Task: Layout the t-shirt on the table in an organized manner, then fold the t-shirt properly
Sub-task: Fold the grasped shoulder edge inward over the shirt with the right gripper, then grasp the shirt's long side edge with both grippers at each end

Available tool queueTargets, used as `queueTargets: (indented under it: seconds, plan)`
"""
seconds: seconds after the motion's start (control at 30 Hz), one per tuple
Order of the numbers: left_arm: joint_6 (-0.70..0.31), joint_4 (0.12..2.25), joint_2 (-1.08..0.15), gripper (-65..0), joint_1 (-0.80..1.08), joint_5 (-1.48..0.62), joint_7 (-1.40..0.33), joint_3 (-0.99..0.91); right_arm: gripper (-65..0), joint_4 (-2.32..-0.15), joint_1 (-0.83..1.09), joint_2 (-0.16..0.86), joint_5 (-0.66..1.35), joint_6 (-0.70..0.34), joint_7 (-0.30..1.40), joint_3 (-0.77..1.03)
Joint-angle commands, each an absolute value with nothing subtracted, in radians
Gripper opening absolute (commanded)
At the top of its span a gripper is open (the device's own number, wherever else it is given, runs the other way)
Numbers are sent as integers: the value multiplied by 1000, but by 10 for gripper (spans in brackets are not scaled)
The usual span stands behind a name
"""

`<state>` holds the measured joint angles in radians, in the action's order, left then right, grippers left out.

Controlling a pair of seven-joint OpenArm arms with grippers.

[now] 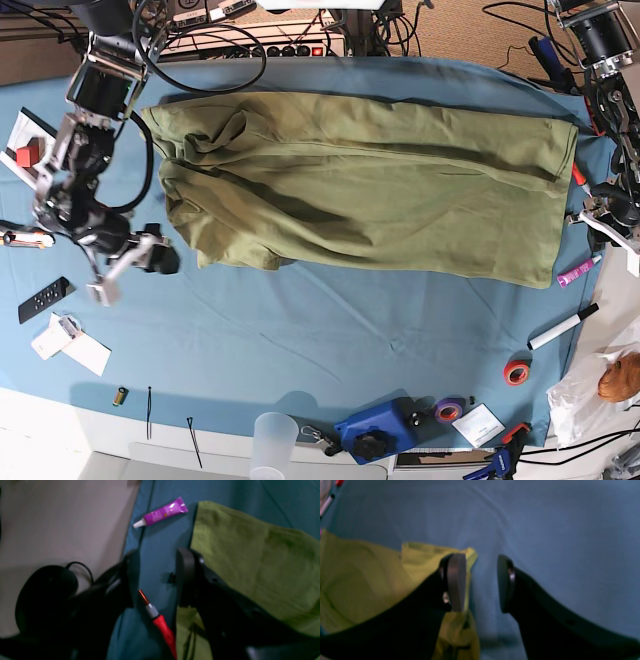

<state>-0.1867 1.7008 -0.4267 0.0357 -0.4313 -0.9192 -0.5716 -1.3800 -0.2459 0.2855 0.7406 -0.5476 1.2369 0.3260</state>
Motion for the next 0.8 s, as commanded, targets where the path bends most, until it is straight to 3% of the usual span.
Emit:
queueTargets:
  seconds: [0.0,0.33,0.53,0.7,0.77]
  plan:
    - [-184,1717,-446,-405,22,-435,-898,-578,-435,-1369,-280,300,758,-553,1214,308]
    - [-222,1716,-446,-405,22,-514,-897,-571,-435,-1219,-305,207,710,-554,1203,267]
    - [-285,1714,-446,-405,-21,-483,-886,-389,-435,-1219,-305,203,695,-553,1204,268]
    - [-156,1643,-447,-405,-152,-278,-838,-242,-435,-1219,-305,207,694,-553,1218,268]
    - [-155,1573,-447,-405,-207,-255,-837,-214,-435,-1219,-305,213,695,-553,1224,268]
